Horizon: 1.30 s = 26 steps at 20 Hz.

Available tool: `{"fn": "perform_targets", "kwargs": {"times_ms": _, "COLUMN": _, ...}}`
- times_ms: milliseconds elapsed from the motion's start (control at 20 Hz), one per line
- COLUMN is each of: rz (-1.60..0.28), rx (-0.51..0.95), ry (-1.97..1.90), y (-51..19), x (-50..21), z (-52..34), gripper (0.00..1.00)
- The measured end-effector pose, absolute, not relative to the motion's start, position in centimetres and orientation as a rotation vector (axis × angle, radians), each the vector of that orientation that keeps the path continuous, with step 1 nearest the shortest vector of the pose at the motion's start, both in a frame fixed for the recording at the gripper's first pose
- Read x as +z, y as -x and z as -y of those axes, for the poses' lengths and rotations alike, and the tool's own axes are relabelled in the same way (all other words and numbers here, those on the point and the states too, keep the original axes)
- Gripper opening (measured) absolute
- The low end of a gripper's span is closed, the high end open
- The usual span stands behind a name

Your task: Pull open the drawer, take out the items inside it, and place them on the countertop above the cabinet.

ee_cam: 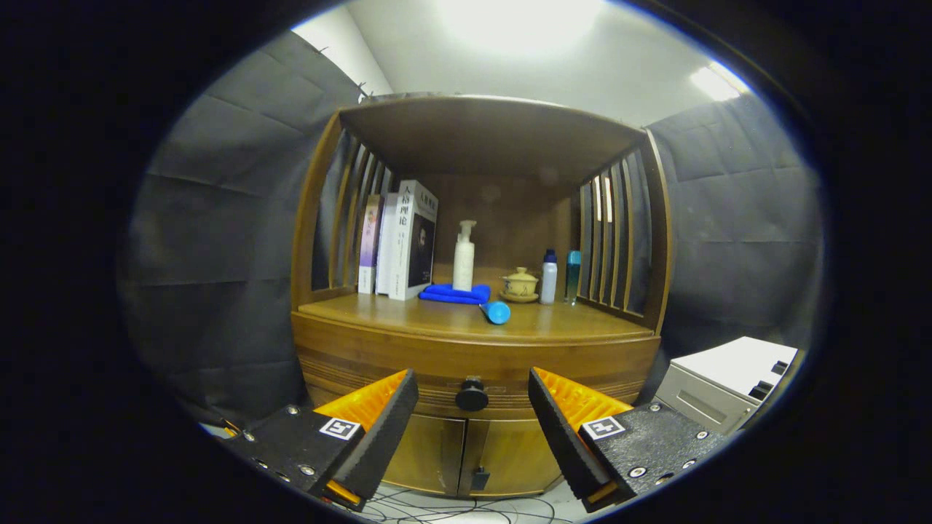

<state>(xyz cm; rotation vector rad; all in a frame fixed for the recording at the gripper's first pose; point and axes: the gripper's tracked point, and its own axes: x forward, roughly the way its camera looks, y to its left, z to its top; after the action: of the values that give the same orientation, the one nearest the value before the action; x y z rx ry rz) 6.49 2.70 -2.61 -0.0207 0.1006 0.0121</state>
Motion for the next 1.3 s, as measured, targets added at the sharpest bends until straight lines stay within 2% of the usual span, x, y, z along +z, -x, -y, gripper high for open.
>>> {"fn": "perform_targets", "kwargs": {"times_ms": 750, "rz": -0.018, "rx": 0.009, "ry": -0.050, "y": 1.3, "x": 3.6, "z": -1.9, "gripper": 0.94}}
{"fn": "perform_targets", "kwargs": {"times_ms": 1300, "rz": -0.016, "rx": 0.029, "ry": -0.025, "y": 1.8, "x": 3.4, "z": -2.3, "gripper": 0.95}}
